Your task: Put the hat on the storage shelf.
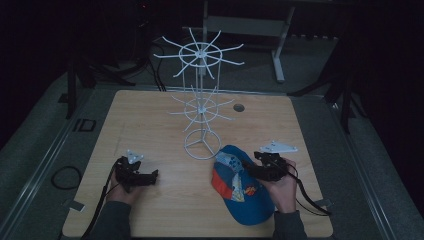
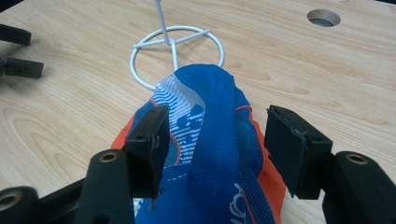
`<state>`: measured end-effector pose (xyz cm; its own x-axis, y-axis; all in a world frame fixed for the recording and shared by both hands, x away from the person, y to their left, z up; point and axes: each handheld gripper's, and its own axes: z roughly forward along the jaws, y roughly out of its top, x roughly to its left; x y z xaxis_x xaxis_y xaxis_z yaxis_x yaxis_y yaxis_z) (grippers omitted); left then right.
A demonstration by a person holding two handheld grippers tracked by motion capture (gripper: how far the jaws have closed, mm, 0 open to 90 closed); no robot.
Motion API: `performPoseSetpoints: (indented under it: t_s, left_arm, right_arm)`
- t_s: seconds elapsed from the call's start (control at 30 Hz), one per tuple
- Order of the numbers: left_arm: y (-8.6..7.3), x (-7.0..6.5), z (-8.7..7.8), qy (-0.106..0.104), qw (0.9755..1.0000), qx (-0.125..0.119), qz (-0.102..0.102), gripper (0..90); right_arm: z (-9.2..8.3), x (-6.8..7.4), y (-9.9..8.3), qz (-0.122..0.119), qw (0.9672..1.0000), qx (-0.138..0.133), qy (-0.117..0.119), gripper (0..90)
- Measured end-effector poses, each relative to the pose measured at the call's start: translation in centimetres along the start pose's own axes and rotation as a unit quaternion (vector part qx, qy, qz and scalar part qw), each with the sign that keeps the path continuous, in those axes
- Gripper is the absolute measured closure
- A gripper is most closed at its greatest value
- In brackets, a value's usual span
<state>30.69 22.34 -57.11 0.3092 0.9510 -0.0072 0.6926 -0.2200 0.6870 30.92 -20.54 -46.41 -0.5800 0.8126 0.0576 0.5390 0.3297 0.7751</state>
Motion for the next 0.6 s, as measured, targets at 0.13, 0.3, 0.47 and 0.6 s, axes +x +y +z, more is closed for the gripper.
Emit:
performPoseSetpoints:
  t_s: [0.13,0.3,0.47,0.6]
  left_arm:
    - [0.0,0.0,0.0,0.000,1.0000,0.000,0.000,0.2]
    - [0.0,0.0,0.0,0.000,1.0000,0.000,0.000,0.2]
    - [0.0,0.0,0.0,-0.001,1.0000,0.000,0.001,0.2]
    - [0.0,0.0,0.1,0.000,1.0000,-0.001,0.001,0.2]
  right_arm:
    - [0.0,0.0,0.1,0.000,1.0000,-0.001,0.001,40.0]
    - [-0.4,-0.1,0.3,-0.002,1.0000,-0.001,-0.003,40.0]
    - [-1.1,-0.5,0.9,-0.002,1.0000,0.002,-0.003,40.0]
    - [-1.5,-1.0,1.3,0.014,0.9991,0.018,0.036,39.2]
